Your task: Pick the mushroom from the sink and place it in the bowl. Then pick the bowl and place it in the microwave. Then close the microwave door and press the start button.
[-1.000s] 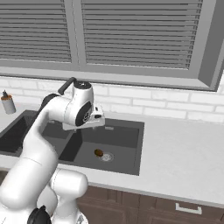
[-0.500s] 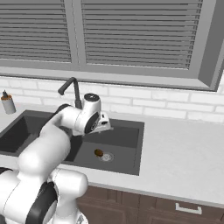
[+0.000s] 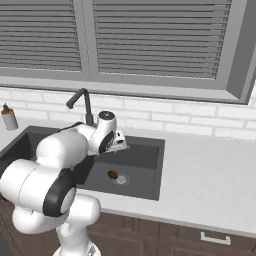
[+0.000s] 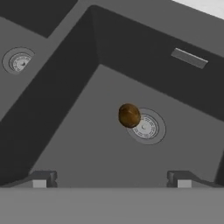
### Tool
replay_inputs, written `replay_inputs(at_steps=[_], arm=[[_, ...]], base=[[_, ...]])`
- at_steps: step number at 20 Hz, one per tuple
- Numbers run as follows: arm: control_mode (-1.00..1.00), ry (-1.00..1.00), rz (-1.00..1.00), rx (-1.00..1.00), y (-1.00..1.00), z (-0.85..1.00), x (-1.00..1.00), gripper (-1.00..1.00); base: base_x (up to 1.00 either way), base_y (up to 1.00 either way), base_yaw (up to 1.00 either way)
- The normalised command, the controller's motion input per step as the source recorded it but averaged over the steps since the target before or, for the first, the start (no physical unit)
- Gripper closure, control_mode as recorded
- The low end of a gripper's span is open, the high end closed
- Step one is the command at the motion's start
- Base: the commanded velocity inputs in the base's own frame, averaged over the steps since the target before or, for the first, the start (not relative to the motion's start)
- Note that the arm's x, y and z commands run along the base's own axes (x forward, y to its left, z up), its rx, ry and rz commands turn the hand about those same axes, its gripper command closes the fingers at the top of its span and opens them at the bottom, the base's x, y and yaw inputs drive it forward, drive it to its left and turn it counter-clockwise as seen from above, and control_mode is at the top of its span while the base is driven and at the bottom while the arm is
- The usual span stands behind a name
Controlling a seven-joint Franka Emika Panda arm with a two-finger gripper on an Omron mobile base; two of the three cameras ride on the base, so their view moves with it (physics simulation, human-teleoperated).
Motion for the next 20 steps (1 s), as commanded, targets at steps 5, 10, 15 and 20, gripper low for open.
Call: replay_inputs(at_steps=[5, 10, 15, 20], arm=[[-1.00, 0.00, -0.01, -0.02, 0.15, -0.32, 0.16, -1.00], [-1.00, 0.01, -0.07, -0.04, 0.22, -0.41, 0.22, -1.00], [-1.00, 0.00, -0.03, -0.01, 0.01, -0.32, 0.25, -1.00], [-1.00, 0.00, 0.00, 0.00, -0.05, -0.28, 0.22, -1.00]], base=[[0.00, 0.00, 0.00], [0.00, 0.00, 0.00], [0.00, 0.00, 0.00], [0.00, 0.00, 0.00]])
